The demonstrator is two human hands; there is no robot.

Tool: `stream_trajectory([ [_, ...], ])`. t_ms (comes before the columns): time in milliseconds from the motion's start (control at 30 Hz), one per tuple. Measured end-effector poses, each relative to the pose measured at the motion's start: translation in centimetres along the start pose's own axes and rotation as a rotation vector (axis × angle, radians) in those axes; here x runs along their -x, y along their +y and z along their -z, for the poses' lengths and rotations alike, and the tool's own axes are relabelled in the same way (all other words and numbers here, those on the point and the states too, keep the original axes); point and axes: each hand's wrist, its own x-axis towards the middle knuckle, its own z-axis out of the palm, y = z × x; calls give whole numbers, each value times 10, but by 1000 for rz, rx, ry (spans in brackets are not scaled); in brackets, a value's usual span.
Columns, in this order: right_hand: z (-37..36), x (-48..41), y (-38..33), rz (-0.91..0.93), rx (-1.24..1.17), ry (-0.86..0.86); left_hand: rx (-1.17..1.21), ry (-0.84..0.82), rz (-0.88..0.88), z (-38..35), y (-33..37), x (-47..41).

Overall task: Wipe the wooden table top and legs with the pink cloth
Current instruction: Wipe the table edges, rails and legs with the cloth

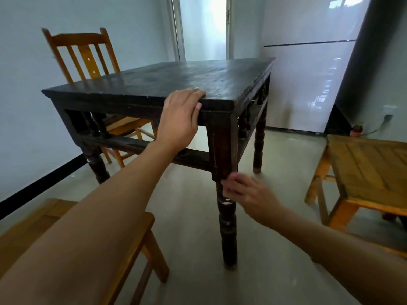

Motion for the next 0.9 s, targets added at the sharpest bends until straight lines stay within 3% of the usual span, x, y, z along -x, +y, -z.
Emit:
stream_trajectory([
  [67, -4, 32, -1, -83, -111, -57, -1, -13, 7, 1, 1, 0],
  [167, 20, 25, 5, -275, -199, 179, -7, -24, 7, 0, -1, 1],
  [300, 48, -40, 1, -331, -148, 422, 50, 22, 93, -5, 8, 10],
  [433, 4, -17, -18, -357, -293, 190, 178, 105, 282, -23, 27, 89],
  [500, -13, 21, -23, -402, -290, 24, 146, -12, 305, -40, 21, 131],
  [633, -4, 51, -11, -677, -262, 40, 72, -197, 308, -65, 2, 130],
  [800, 14, 15, -20, -513, -210, 209, -64, -250, 124, -86, -6, 110],
  [900, 3, -6, -34, -456, -205, 279, -63, -204, 131, -96, -3, 113],
])
